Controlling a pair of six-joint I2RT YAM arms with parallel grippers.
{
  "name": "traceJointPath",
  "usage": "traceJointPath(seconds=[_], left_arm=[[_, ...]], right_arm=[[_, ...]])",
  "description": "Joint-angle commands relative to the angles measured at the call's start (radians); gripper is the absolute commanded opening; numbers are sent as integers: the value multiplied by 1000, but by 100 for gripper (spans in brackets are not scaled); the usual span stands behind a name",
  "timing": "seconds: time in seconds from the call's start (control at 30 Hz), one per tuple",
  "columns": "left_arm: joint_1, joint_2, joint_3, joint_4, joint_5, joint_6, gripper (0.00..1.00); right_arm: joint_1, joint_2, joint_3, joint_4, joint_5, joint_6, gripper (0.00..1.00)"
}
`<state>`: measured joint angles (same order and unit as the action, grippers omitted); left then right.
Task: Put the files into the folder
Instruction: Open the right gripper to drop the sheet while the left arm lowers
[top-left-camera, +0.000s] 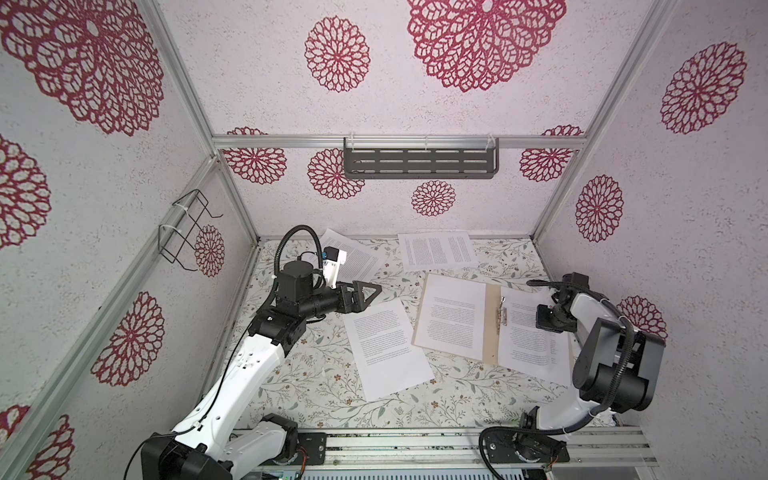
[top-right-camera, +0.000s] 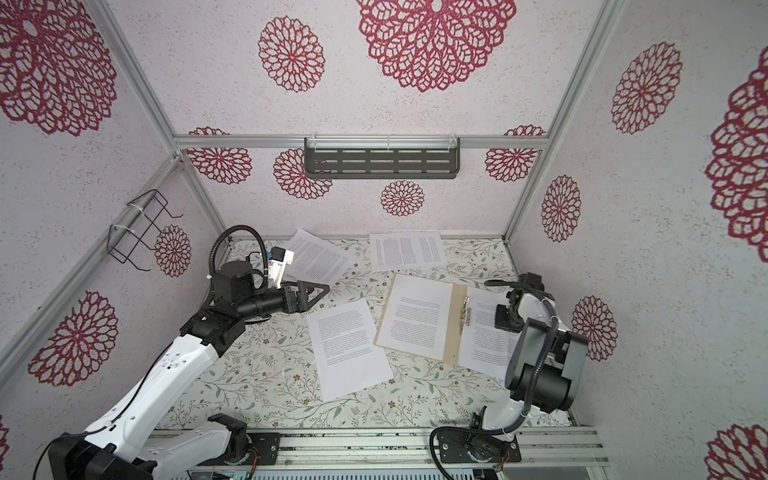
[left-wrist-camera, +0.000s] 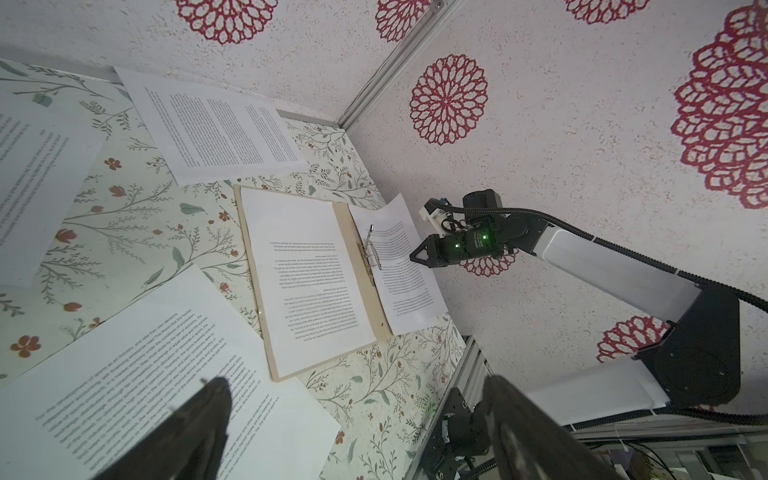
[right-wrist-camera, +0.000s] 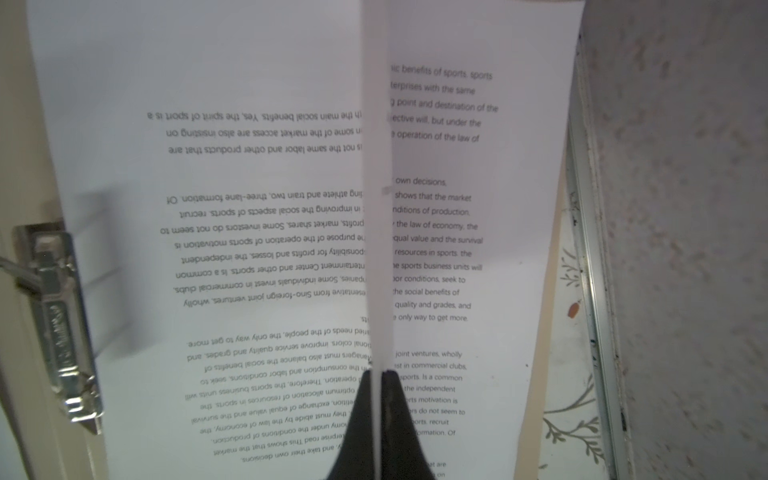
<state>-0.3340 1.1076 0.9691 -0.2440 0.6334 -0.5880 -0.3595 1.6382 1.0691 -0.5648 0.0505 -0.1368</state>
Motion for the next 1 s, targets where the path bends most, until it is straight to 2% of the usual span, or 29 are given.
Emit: traceJointPath(seconds=[0.0, 0.2, 0.3, 0.33, 0.37, 0.7, 0.97], left_arm=[[1, 7, -9, 26, -5, 8, 97], [3, 8, -9, 26, -5, 8, 97], [3, 7, -9, 26, -4, 8, 97], [3, 6, -9, 27, -4, 8, 97], [5, 6, -9, 26, -4, 8, 97], [8, 4, -10, 27, -7, 8, 97], [21, 5, -3, 16, -24, -1, 97]], right_arm=[[-2, -2, 19, 6, 7, 9, 0], [-3, 0, 17, 12, 10, 5, 1], [-2, 3, 17, 15, 13, -1, 13], [-2, 4, 16, 17, 15, -3, 30], [-2, 4, 15, 20, 18, -4, 98], [-4, -18, 14, 45, 89, 8, 99], [-4, -45, 117, 24, 306, 118, 99]])
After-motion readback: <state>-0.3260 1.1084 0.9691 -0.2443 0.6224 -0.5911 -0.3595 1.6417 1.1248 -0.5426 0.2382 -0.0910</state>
